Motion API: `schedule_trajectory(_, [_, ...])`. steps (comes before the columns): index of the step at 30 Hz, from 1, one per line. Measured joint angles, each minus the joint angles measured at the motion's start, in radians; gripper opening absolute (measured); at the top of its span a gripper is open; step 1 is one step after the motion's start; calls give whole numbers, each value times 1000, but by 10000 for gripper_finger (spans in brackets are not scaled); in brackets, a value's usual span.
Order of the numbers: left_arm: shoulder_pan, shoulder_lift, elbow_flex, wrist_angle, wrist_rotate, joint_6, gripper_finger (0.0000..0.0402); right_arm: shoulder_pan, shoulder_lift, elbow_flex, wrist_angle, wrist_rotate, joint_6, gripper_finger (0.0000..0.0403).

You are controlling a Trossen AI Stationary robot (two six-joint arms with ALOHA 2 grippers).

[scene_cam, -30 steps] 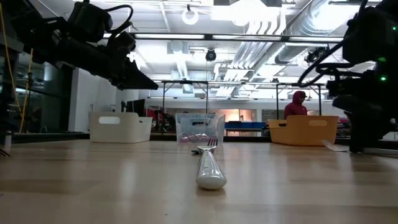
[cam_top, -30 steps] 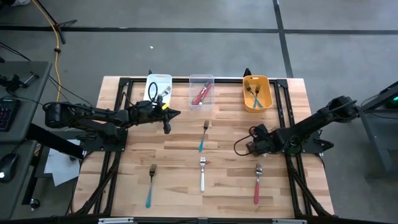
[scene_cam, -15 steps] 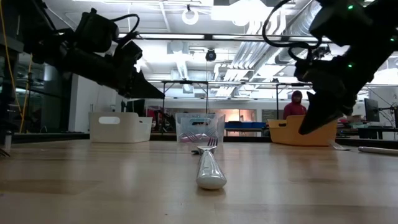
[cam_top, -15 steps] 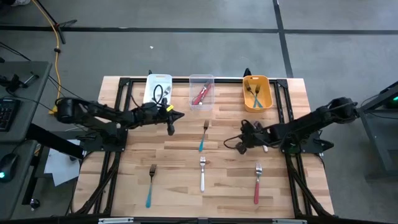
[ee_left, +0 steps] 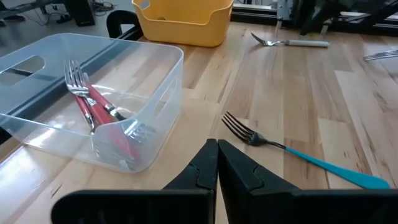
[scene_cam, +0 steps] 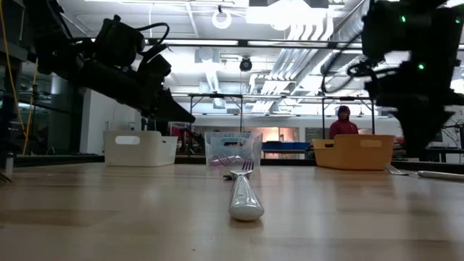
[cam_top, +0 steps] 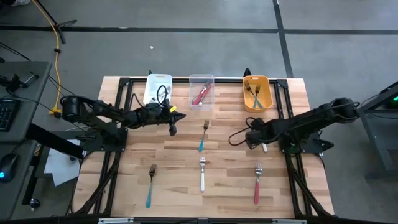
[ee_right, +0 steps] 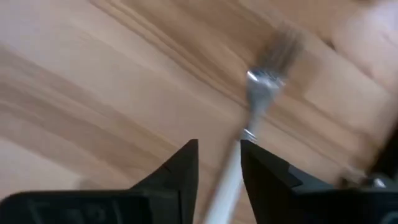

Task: Sort silverware by color (type)
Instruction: Put the top white fork into the white bin

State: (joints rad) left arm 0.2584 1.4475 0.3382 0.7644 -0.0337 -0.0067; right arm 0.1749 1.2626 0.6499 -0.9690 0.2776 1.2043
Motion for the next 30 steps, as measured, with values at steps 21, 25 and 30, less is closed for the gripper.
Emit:
schedule_trajectory(21, [0,0,0,-8,0,3,3,-158,-3,-173,264,-90,-169,97])
schedule_trajectory(25, [0,0,0,-8,0,3,3,-153,-2,-173,328,-87,-215,53])
schedule_trajectory(30, [0,0,0,-8,0,0,3,-146,2,-175,499,-105,-321,29])
